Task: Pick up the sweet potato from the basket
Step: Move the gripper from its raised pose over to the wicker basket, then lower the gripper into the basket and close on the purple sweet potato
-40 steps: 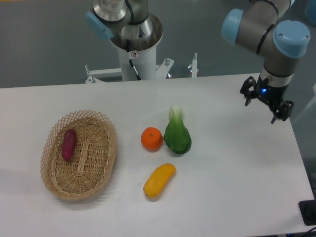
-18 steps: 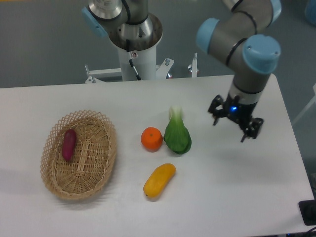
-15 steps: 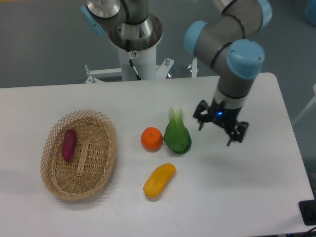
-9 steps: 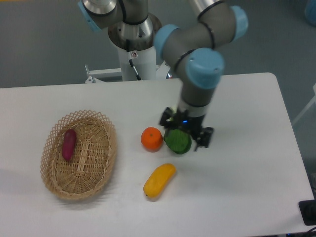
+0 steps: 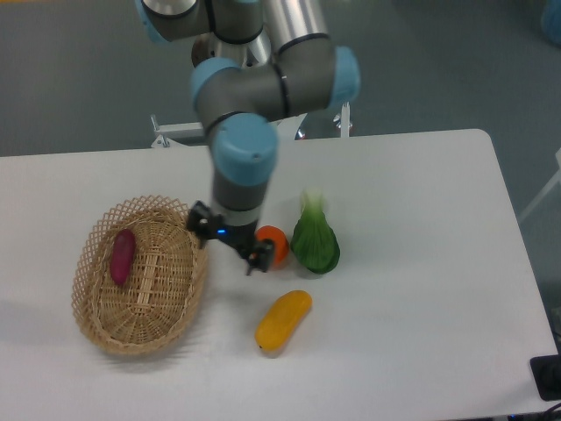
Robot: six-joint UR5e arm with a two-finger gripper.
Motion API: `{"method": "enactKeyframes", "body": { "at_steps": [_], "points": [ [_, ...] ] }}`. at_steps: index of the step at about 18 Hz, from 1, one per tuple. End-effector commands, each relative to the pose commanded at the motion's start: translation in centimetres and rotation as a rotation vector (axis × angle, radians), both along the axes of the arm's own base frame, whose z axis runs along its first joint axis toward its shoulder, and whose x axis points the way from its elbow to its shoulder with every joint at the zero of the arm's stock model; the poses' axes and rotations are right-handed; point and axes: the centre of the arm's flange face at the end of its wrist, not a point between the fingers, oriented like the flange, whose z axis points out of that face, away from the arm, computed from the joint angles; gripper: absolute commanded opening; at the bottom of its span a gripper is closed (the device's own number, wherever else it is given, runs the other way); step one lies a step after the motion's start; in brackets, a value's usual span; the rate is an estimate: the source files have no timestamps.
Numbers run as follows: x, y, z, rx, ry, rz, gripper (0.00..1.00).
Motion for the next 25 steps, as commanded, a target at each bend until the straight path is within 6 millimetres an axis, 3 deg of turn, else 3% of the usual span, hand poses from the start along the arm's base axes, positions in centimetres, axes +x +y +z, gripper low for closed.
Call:
{"method": "enactKeyframes", "body": {
  "at_steps": [3,7,15,23,24,25],
  "points": [
    [4.4,1.9,-1.4,-0.005,-0.006,0.035,1.0],
    [7.3,2.8,-3.1,-0.032,-0.019,0.092,1.0],
    [8.8,3.5,-7.3,-0.091,-0.032,0.211,1.0],
    [9.3,3.5,-9.2,-0.127,-0.044,0.245,1.0],
    [9.3,3.6,-9.2,-0.128,-0.043,0.245,0.95],
    [9.3,3.6,-9.3,-0.13,-0.045,0.245,0.82]
  ]
}}
